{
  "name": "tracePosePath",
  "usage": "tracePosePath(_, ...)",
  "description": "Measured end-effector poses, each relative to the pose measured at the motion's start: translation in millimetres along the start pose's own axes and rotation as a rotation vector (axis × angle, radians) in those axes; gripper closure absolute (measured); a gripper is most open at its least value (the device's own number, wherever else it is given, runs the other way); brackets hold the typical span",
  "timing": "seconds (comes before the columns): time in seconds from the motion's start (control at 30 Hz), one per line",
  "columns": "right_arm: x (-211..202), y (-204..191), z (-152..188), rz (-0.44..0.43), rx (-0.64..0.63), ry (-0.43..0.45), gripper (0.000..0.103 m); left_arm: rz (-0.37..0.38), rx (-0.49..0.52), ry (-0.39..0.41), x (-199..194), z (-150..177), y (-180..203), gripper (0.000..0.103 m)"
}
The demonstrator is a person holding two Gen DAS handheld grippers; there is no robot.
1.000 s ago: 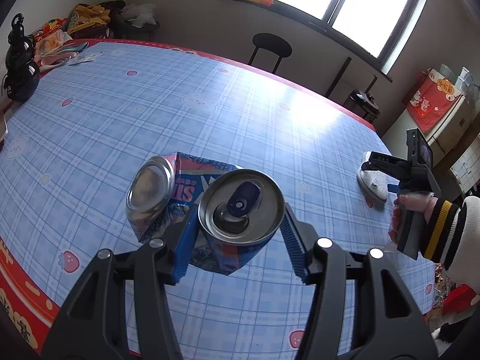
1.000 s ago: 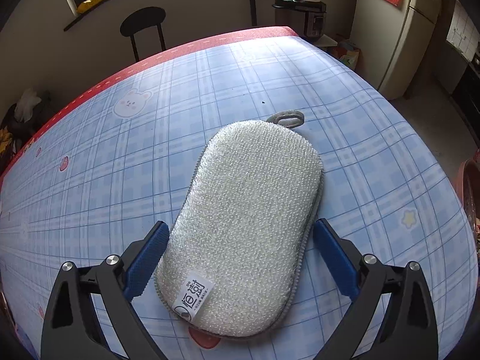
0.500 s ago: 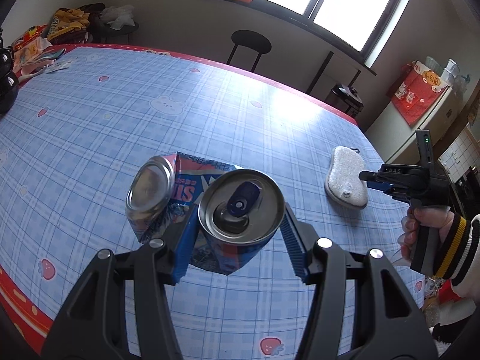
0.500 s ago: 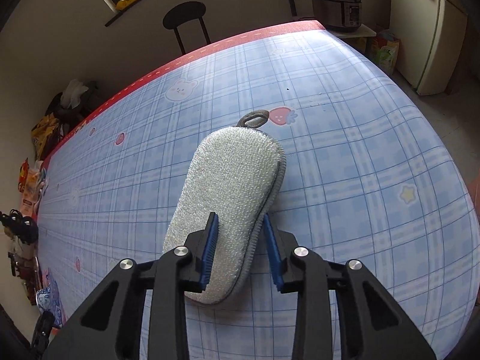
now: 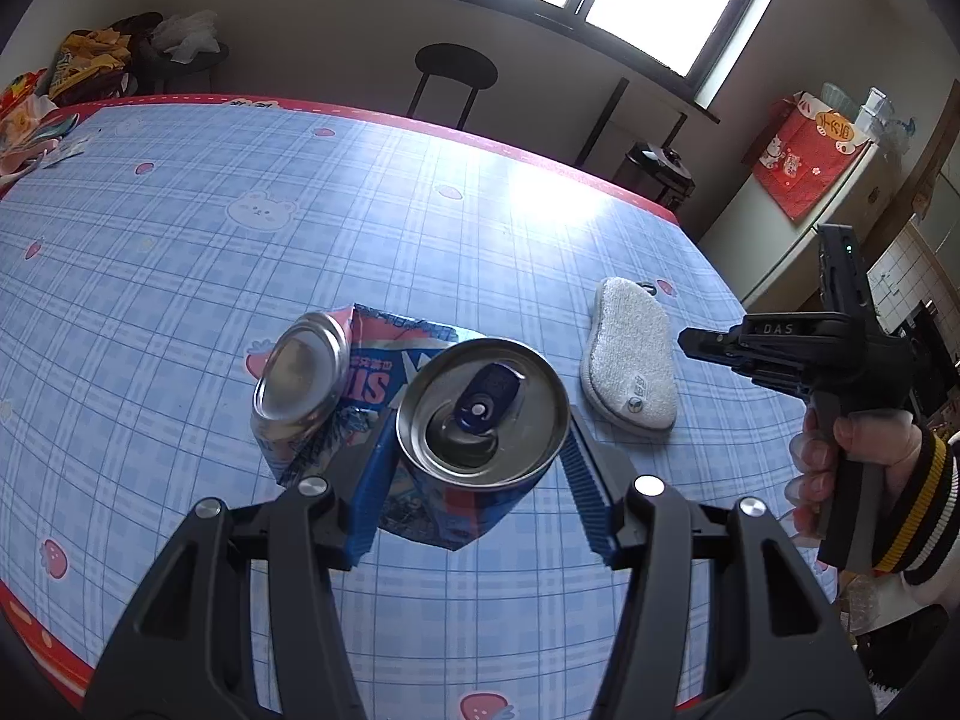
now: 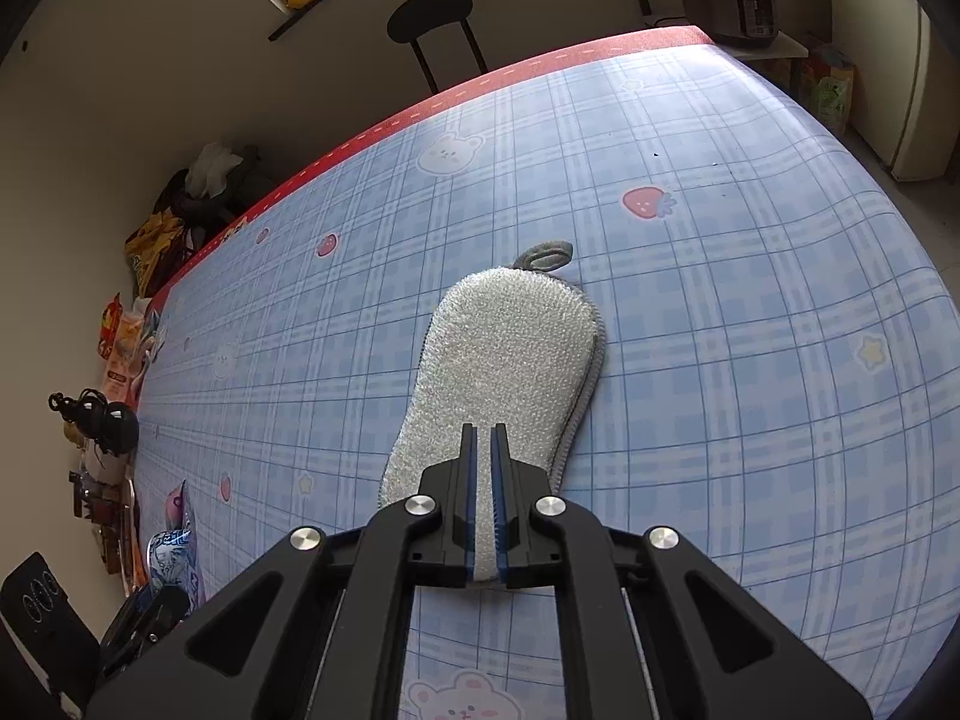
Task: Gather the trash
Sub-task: 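Grasp the white-grey sponge with the right gripper while the left gripper holds the can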
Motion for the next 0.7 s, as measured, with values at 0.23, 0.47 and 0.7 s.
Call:
tracePosePath(0.23,29.1,-11.6,-10.0,0.172,-0.047,-0.03,0.022,-0.002,-0.027,-0.009,0.5,4.1,-8.8,0.048)
tracePosePath(0.47,70.1,-27.9,-14.3,0.381,-0.073,-0.106,0.009,-0.029,-0.054,0.007,-8.9,4.2,-24.5,0.048)
tracePosePath(0.7,80.1,-43.4,-12.4,0.438,-0.11,-0.111,0.012,-0.061,-0.103,0.021,-17.8,4.2,-46.1,0.048)
Point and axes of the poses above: each gripper's, at about its wrist camera, not at the fingertips, and x roughly the way its jaws point, y to its right, z to its underside, the point moved 5 cm from there along x, roughly the way its jaws point, and after that the axes turned 7 degrees about -x, right-handed, at the moved point
